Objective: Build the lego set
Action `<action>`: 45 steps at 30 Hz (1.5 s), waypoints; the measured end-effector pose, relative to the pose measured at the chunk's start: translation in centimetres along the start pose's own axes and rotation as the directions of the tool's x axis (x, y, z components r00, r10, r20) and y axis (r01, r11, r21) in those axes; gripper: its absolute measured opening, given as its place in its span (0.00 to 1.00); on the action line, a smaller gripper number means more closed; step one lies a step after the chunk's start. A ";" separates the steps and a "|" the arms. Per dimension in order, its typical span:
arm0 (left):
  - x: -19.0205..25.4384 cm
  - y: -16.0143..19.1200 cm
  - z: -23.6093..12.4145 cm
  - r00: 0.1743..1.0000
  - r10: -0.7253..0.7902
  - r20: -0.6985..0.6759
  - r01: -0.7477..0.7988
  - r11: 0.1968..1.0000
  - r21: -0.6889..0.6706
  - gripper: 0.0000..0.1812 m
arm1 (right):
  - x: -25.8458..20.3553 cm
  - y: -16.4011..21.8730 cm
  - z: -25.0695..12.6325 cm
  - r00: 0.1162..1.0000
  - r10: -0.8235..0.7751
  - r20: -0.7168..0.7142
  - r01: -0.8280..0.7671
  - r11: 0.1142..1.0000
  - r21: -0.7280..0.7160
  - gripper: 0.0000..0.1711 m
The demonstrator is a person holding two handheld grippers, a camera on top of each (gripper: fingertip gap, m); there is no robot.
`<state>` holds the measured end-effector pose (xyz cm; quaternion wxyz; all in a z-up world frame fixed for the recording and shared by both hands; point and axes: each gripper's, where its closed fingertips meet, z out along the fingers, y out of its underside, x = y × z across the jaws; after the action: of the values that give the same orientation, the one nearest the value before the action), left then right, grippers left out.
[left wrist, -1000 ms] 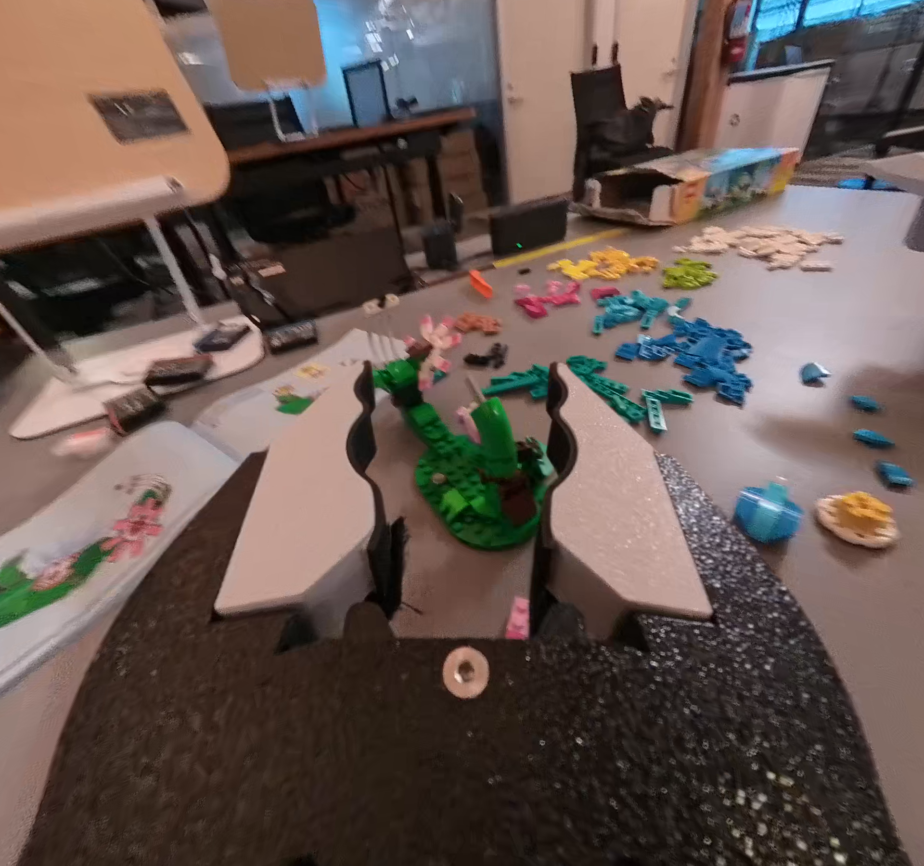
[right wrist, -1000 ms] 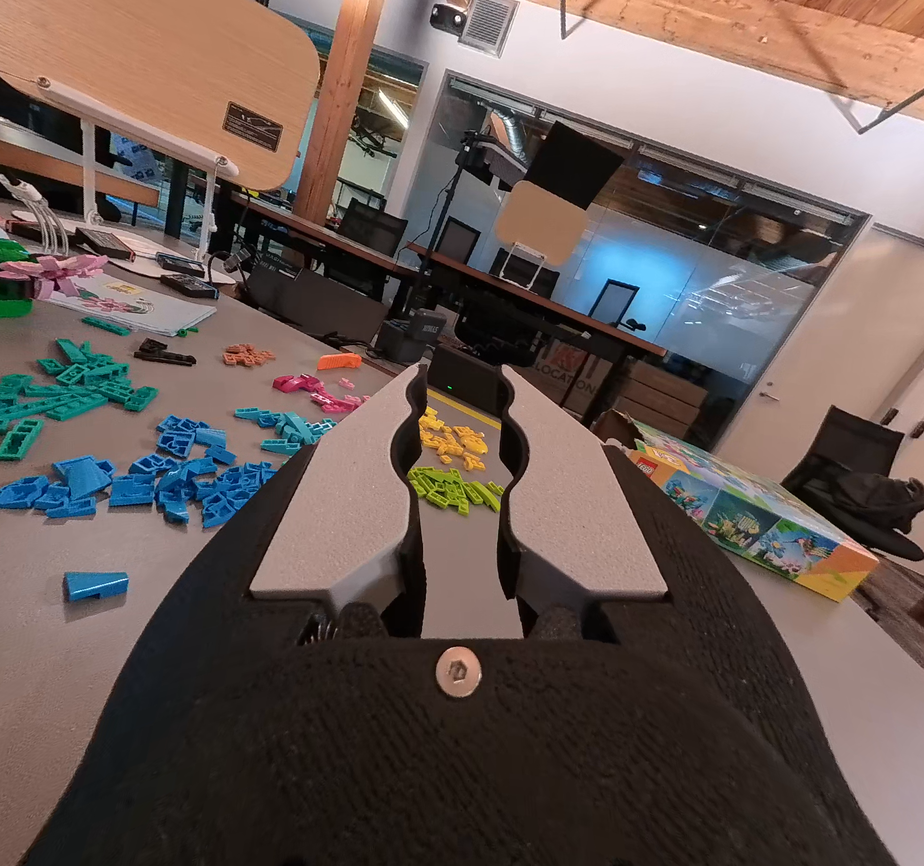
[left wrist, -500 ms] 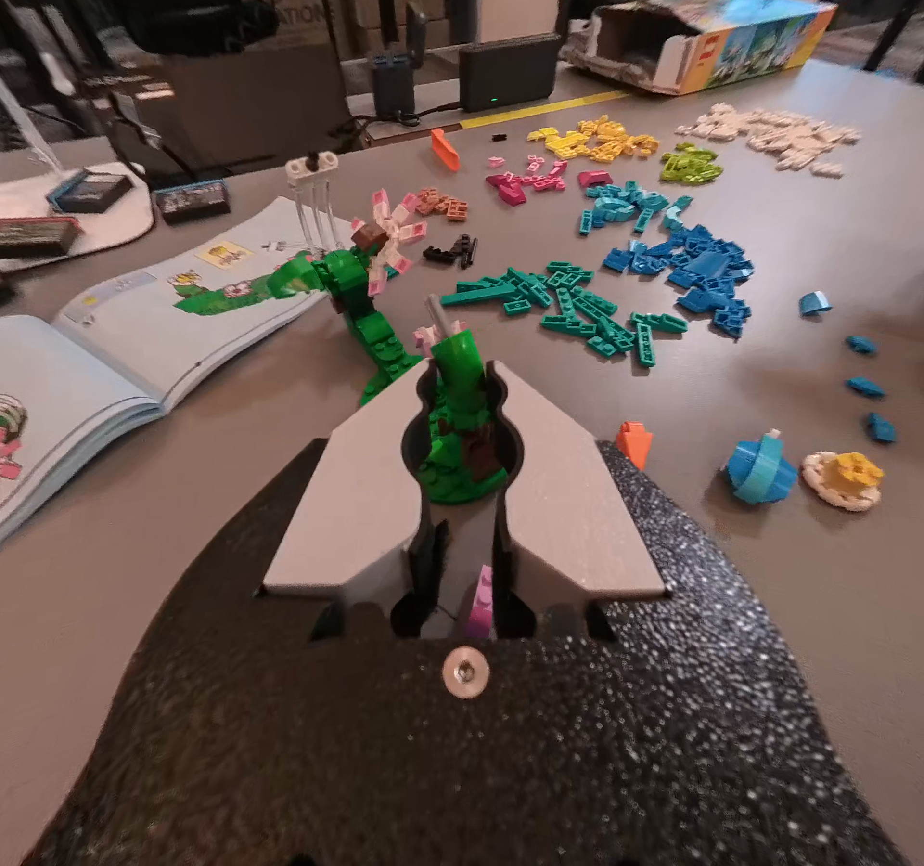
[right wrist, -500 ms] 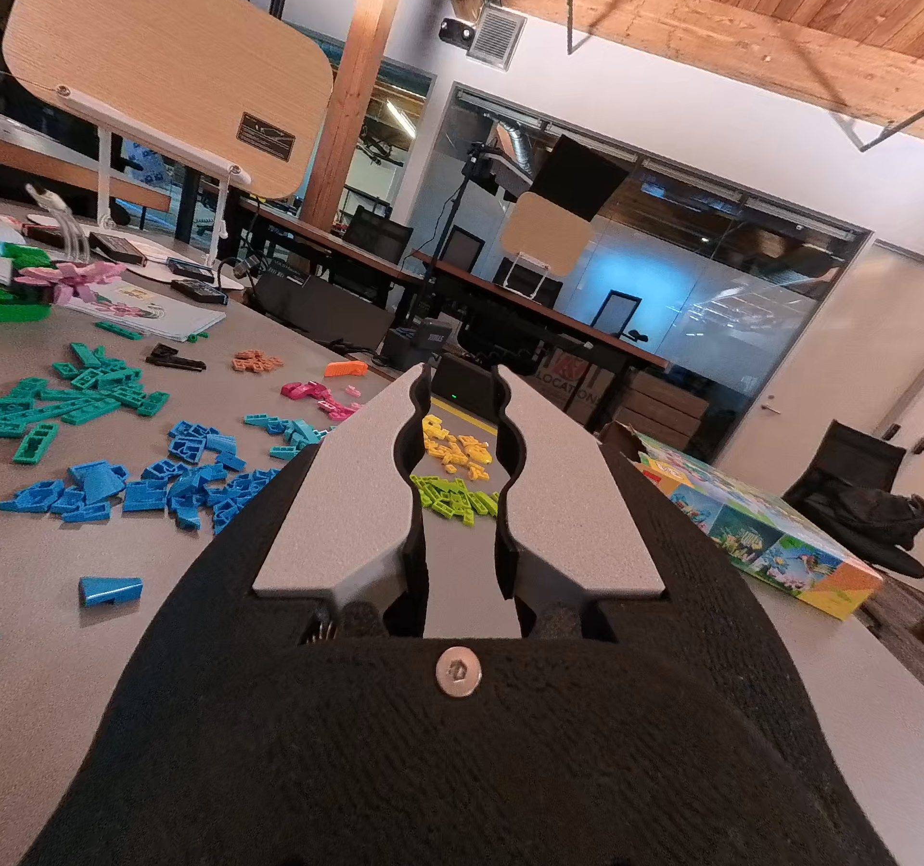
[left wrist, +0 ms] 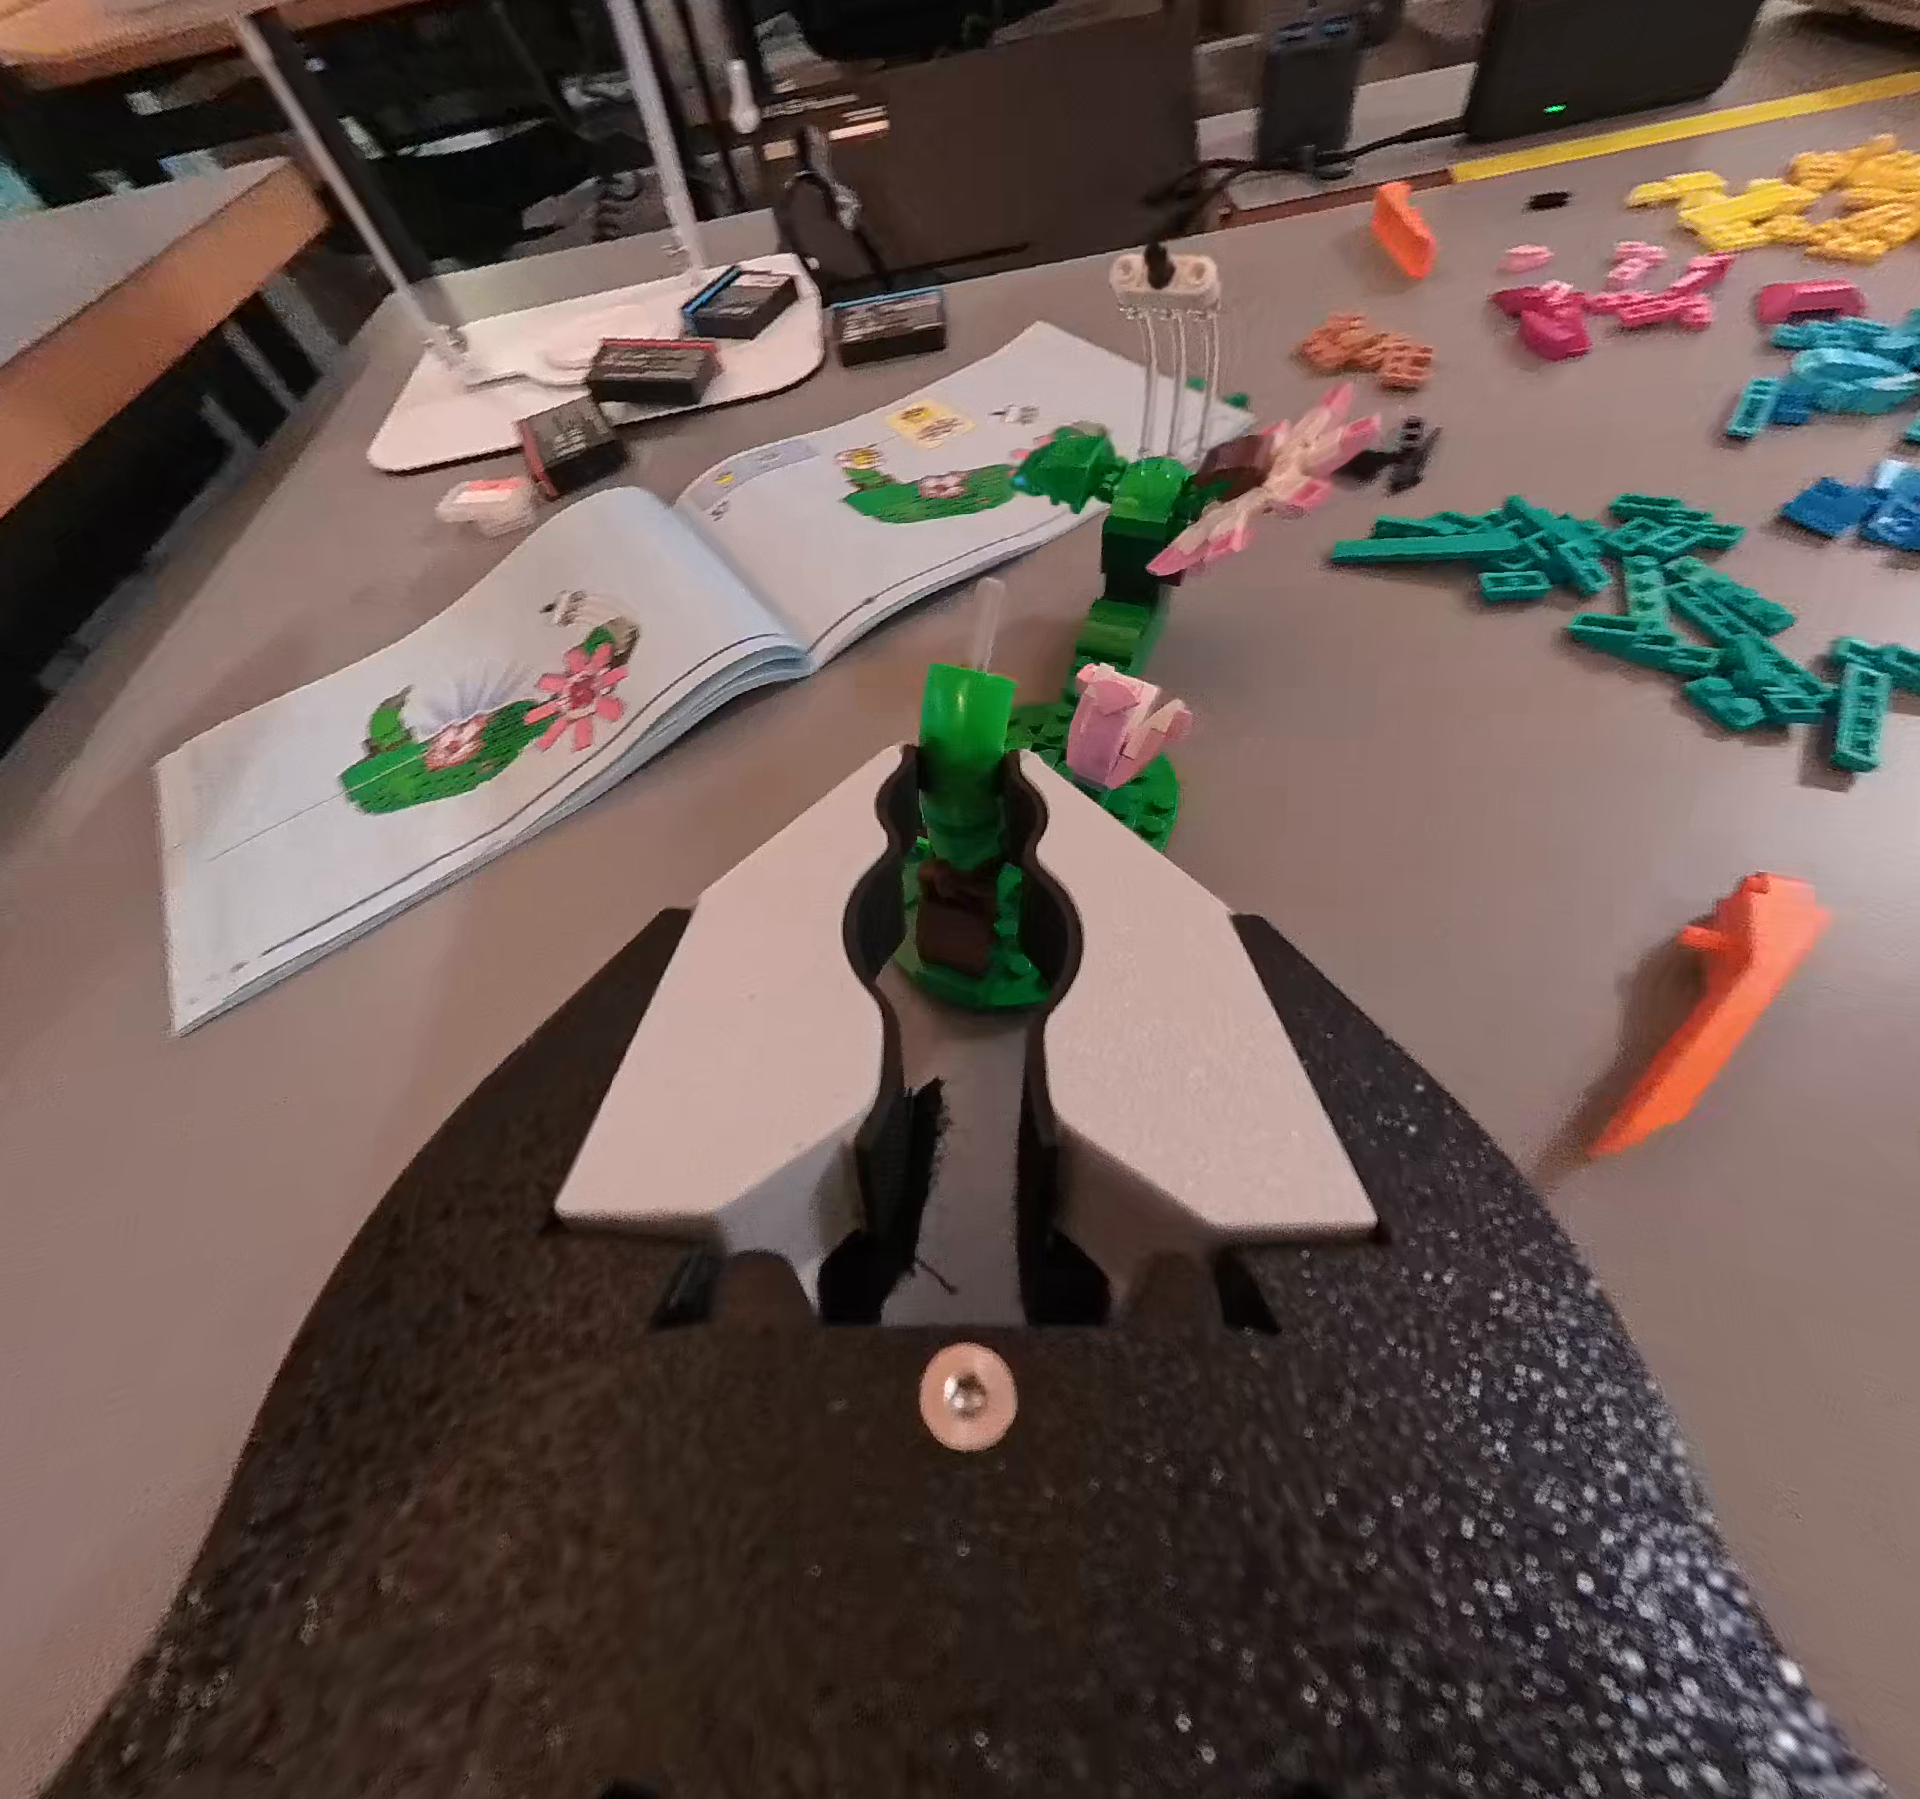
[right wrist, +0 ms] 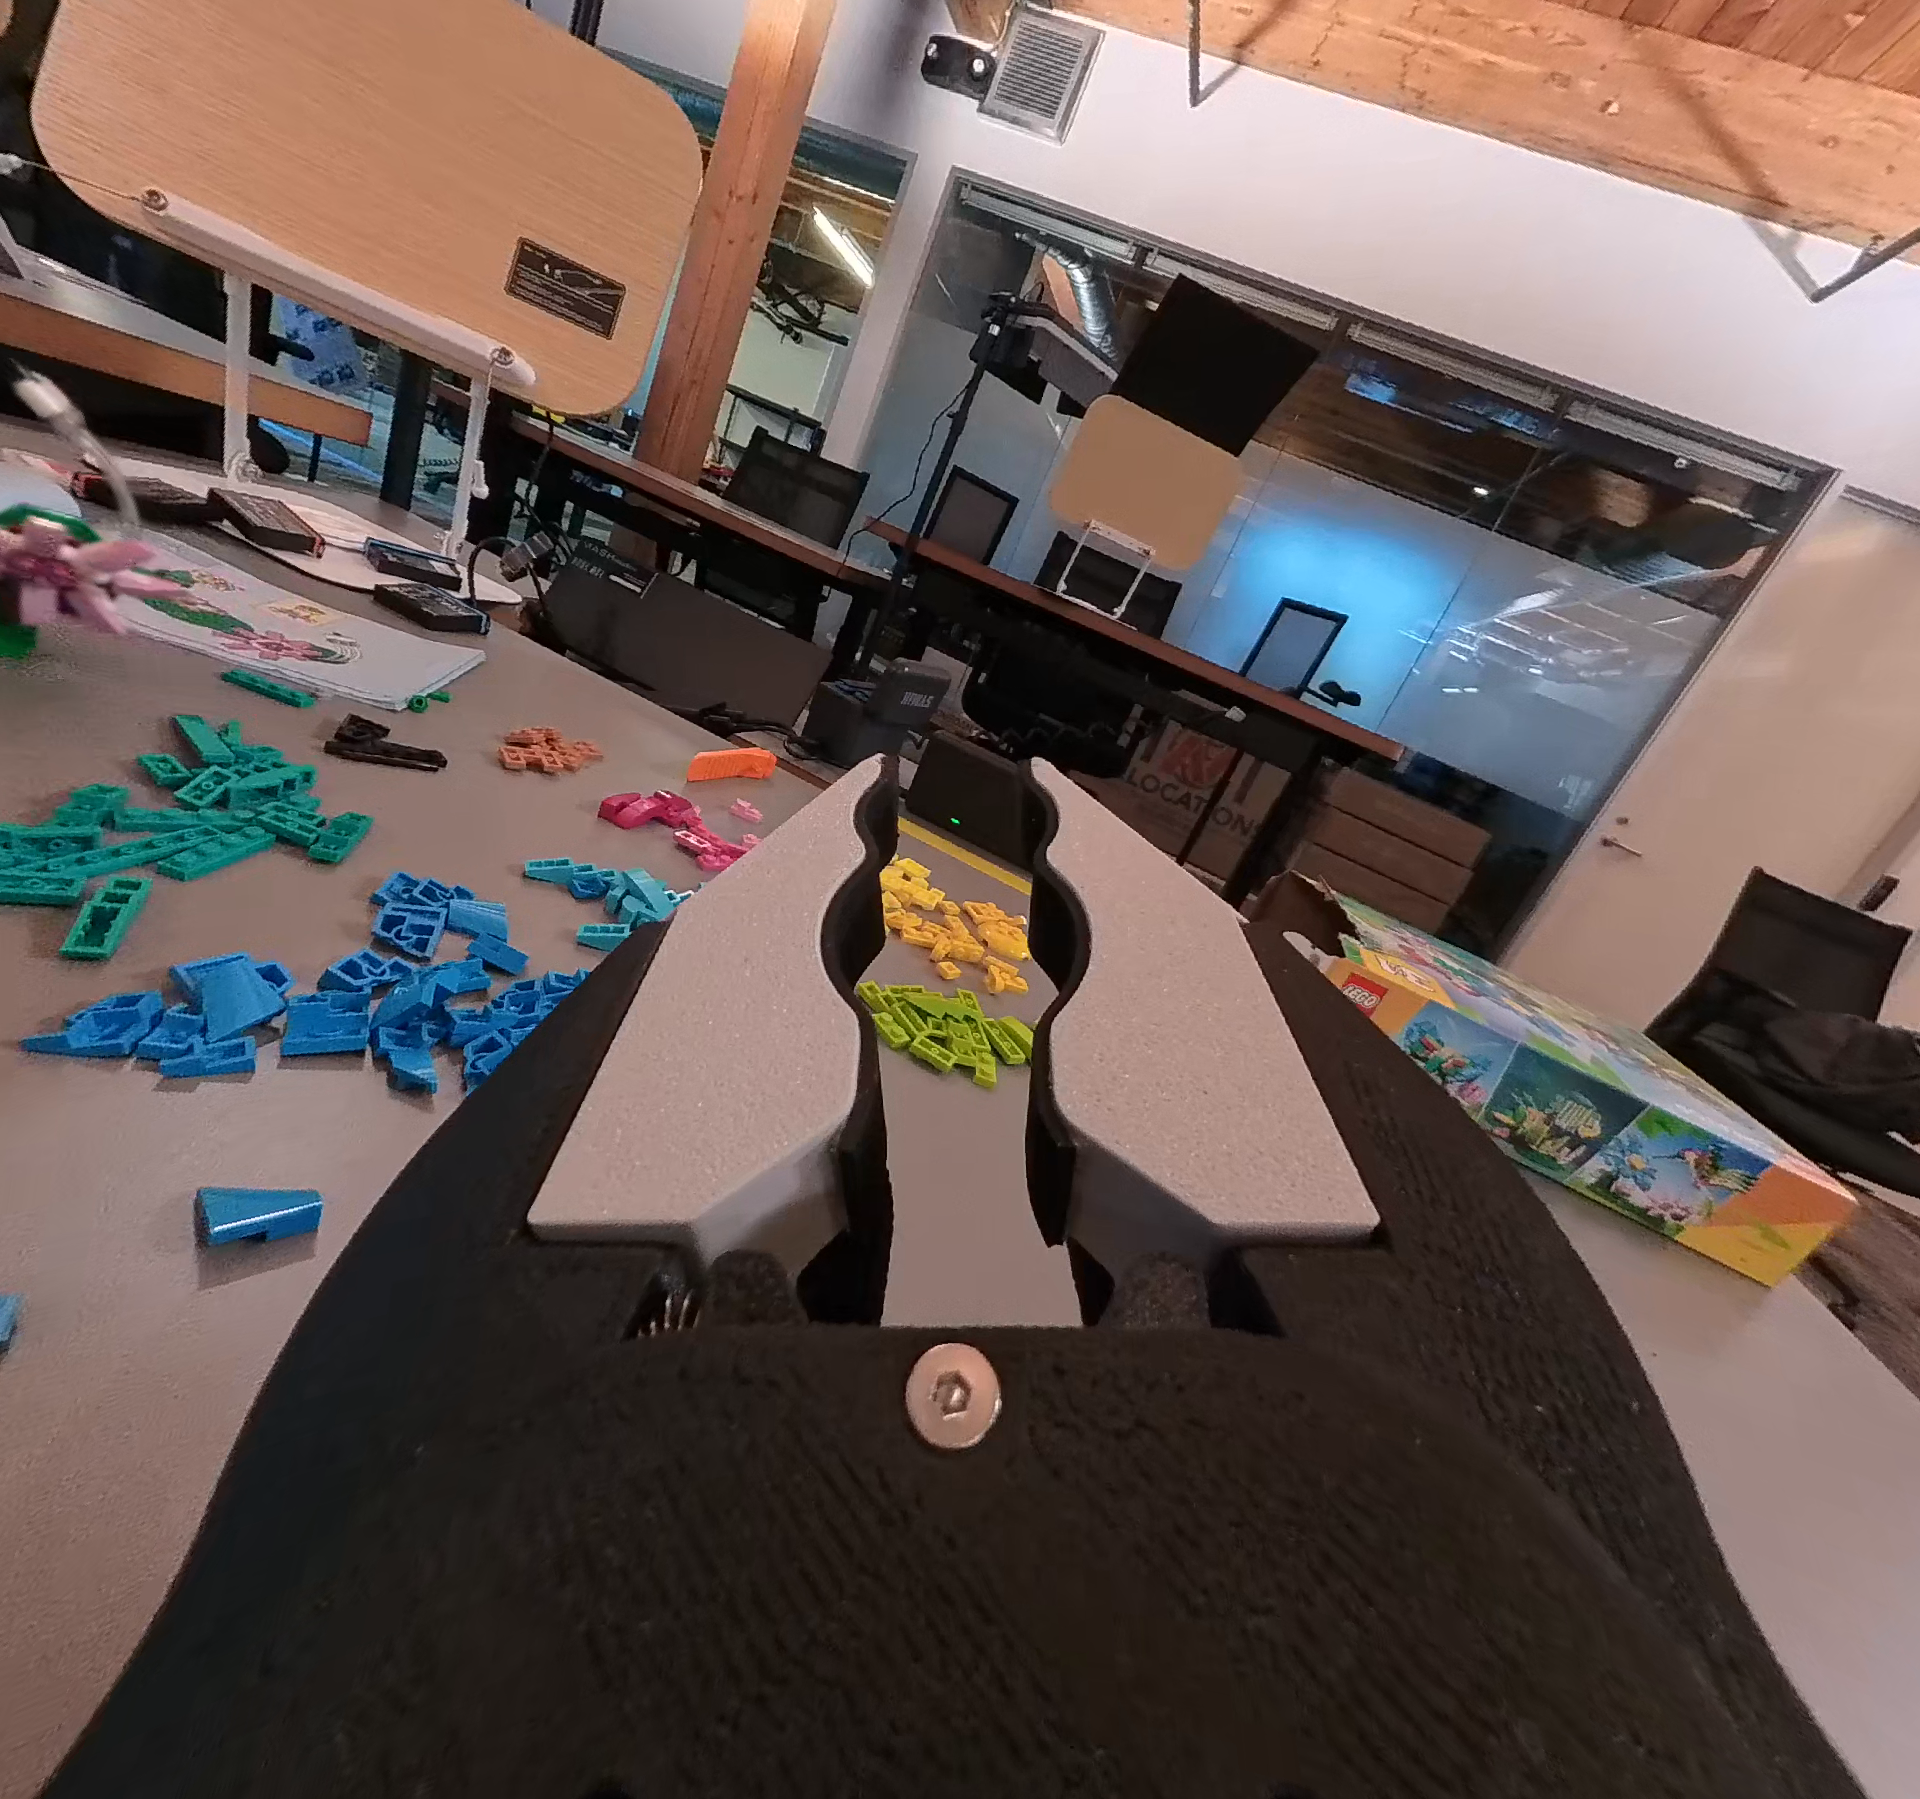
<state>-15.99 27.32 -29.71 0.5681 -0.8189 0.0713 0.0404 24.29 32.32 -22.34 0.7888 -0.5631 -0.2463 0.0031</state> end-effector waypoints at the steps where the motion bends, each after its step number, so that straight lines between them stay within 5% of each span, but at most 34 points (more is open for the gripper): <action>1: -0.6 0.1 -0.2 1.000 -0.007 0.022 0.007 1.000 -0.003 0.07 | 0.0 0.0 0.0 1.000 0.001 0.001 -0.001 1.000 0.000 0.12; 7: -2.1 0.6 -0.9 0.992 -0.099 0.081 0.100 0.995 -0.010 0.08 | -0.1 0.0 0.0 1.000 0.003 0.005 -0.003 1.000 0.001 0.12; 11: 0.1 0.7 -1.2 0.992 -0.127 -0.004 0.126 0.988 -0.091 0.38 | -0.1 0.0 0.0 1.000 0.003 0.005 -0.003 1.000 0.001 0.12; 15: 2.4 1.4 -1.7 0.986 -0.148 -0.075 0.136 0.979 -0.152 0.46 | -0.1 -0.1 0.0 1.000 0.003 0.006 -0.003 1.000 0.001 0.12; 26: 9.4 -1.3 -2.1 0.926 -0.138 -0.351 0.114 0.990 -0.087 0.44 | -0.2 -0.1 0.0 1.000 0.000 0.009 0.000 1.000 0.000 0.12; 34: 4.1 -5.2 -4.1 0.970 -0.126 -0.206 0.163 0.972 0.172 0.37 | -0.5 -0.3 -0.1 1.000 -0.010 0.016 0.010 1.000 0.004 0.12; 41: -2.3 -5.1 -5.1 0.989 -0.148 -0.021 0.147 0.942 0.303 0.36 | -0.3 -1.1 -0.3 0.997 -0.074 0.019 0.073 0.997 0.018 0.12; 45: -4.1 -4.4 -4.5 0.982 -0.190 -0.001 0.181 0.932 0.313 0.37 | -4.7 -1.6 -0.9 0.952 -0.124 0.279 0.122 0.992 0.023 0.12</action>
<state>-19.38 24.87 -23.45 0.6924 -0.7214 -0.0091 -0.0133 20.06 29.64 -22.96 0.7464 -0.5384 -0.3898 0.0343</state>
